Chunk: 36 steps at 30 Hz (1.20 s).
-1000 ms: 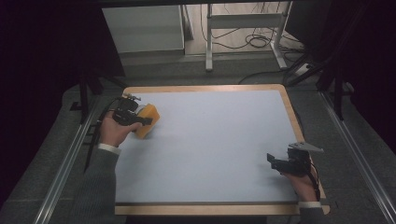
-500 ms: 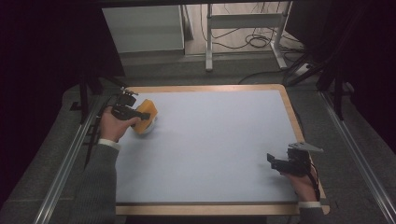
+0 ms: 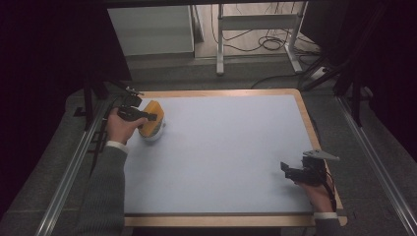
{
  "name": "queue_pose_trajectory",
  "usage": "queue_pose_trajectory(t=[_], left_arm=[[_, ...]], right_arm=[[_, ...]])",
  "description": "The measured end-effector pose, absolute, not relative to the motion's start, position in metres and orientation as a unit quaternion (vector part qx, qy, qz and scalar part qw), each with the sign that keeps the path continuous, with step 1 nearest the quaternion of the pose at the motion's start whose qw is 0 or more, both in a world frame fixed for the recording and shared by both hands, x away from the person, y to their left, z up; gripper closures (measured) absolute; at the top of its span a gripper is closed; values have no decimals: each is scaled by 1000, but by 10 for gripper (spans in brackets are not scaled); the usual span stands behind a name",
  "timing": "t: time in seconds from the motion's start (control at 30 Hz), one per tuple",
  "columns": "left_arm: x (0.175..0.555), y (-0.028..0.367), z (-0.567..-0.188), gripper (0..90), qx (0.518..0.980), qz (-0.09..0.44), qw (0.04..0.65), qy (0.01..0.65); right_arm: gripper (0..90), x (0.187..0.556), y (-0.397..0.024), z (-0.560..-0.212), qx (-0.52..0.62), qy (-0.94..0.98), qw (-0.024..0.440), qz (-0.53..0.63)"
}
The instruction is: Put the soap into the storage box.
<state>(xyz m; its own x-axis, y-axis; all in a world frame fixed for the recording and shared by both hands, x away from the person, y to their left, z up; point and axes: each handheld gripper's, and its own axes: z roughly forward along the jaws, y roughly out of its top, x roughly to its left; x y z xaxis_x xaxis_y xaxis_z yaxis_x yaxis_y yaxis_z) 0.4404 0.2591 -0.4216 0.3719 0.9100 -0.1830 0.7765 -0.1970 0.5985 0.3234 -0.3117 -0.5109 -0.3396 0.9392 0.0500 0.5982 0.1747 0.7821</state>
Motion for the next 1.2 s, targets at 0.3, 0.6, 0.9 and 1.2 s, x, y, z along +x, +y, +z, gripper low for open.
queue_pose_trajectory(t=[0.3, 0.6, 0.9, 1.2], left_arm=[[452, 264, -428, 607, 759, 108, 305, 564], [462, 264, -438, 607, 752, 106, 302, 576], [470, 265, -449, 607, 749, 100, 294, 586], [478, 270, -456, 607, 743, 101, 287, 597]], right_arm=[[95, 324, -313, -512, 527, 730, 235, 366], [95, 324, -312, -512, 527, 728, 240, 365], [95, 323, -312, -511, 527, 726, 244, 368], [95, 323, -312, -512, 526, 728, 245, 365]])
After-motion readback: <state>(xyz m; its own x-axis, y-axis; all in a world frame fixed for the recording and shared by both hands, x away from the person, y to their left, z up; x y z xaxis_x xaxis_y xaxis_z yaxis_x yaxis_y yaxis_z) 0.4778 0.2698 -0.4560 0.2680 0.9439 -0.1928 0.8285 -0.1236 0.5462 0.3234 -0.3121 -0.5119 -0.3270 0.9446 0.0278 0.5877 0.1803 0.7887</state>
